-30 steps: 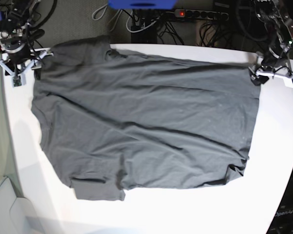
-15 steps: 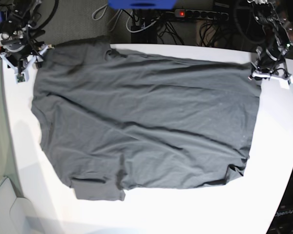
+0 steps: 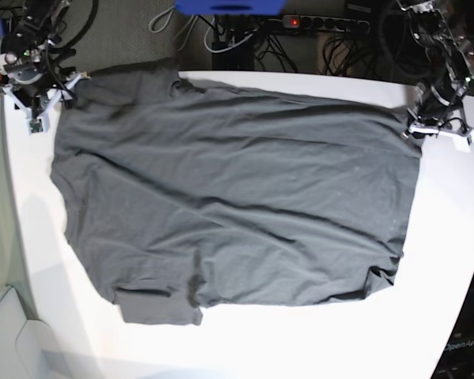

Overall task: Layout the t-shirt on the table in an organized manner, then fold the t-shirt properly
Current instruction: 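Grasp the shirt's collar-side corners with both grippers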

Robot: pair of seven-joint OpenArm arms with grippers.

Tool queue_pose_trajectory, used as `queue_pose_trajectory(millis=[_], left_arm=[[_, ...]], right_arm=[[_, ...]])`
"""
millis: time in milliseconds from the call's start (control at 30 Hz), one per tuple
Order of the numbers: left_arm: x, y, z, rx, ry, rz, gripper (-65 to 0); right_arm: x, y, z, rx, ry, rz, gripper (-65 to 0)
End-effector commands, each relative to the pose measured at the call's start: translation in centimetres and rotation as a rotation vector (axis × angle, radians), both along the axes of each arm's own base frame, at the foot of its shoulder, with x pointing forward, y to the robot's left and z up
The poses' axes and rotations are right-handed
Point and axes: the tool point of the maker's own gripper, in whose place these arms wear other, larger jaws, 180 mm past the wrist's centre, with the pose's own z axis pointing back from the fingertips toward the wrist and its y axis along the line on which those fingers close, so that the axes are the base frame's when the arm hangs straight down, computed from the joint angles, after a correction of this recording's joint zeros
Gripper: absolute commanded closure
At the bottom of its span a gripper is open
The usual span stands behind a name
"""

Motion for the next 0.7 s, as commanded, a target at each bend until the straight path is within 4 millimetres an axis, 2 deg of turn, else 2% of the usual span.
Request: queue_pose_trajectory(millis=[0, 67, 200, 333, 667], left_arm=[[0.9, 0.5, 1.2, 0.023, -0.041, -0.004, -0.1], [1.5, 0.5, 1.6, 0.023, -0.056, -0.003, -0.1], [1.7, 1.0, 1.9, 0.038, -0.058, -0.007, -0.1], [1.8, 1.2, 2.1, 0.043, -0.060, -0.008, -0.1], [1.9, 1.2, 2.1, 0.041, -0.062, -0.007, -0.1]], right_arm=[[0.7, -0.3, 0.9, -0.011, -0.039, 0.002, -35.6], [0.6, 0.2, 0.7, 0.002, -0.038, -0.004, -39.4], [1.0, 1.1, 1.7, 0.005, -0.073, -0.005, -43.2], [1.6, 1.9, 2.5, 0.005, -0.103, 0.001, -43.3], [1.7, 2.4, 2.0, 0.027, -0.099, -0.007, -43.2]])
